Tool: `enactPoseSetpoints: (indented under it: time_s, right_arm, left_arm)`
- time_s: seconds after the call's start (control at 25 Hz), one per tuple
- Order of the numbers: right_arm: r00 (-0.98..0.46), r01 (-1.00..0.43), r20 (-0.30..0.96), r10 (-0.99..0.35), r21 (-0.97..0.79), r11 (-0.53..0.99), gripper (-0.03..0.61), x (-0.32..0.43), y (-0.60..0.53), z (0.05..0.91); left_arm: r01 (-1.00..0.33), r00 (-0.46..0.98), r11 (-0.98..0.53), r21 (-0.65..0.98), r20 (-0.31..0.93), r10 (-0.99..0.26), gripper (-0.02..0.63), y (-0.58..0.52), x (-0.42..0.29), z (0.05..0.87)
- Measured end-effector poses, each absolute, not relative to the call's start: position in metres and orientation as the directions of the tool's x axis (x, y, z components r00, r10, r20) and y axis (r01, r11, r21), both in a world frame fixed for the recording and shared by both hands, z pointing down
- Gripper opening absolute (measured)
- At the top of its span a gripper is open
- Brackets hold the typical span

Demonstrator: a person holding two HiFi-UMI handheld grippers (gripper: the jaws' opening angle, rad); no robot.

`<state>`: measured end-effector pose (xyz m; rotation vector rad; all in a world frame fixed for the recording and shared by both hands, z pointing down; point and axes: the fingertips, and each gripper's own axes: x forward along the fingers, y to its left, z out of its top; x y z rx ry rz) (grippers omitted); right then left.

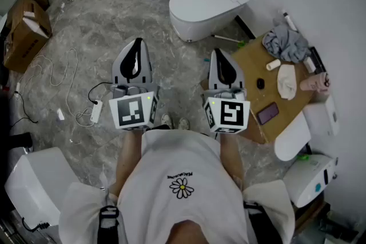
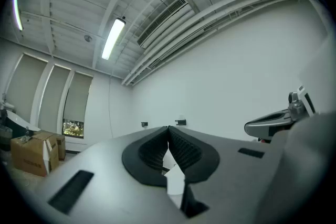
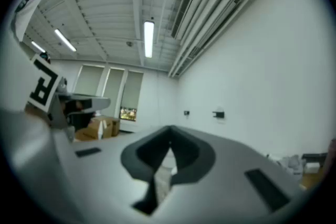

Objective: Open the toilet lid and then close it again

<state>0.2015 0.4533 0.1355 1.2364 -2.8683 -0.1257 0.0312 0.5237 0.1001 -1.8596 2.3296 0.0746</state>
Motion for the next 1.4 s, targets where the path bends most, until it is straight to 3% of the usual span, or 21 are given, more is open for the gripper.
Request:
enactPoseSetpoints:
  time_s: [1.4]
  right_arm:
    - [-0.673,-0.739,0.006,-0.740,0.042,0.672,0.031,0.142,0.415,0.163]
  left_arm:
    - [-0.978,-0.193,0.203,-0.040,-0.187,-0.963,0.029,0.485,-0.064,0.122]
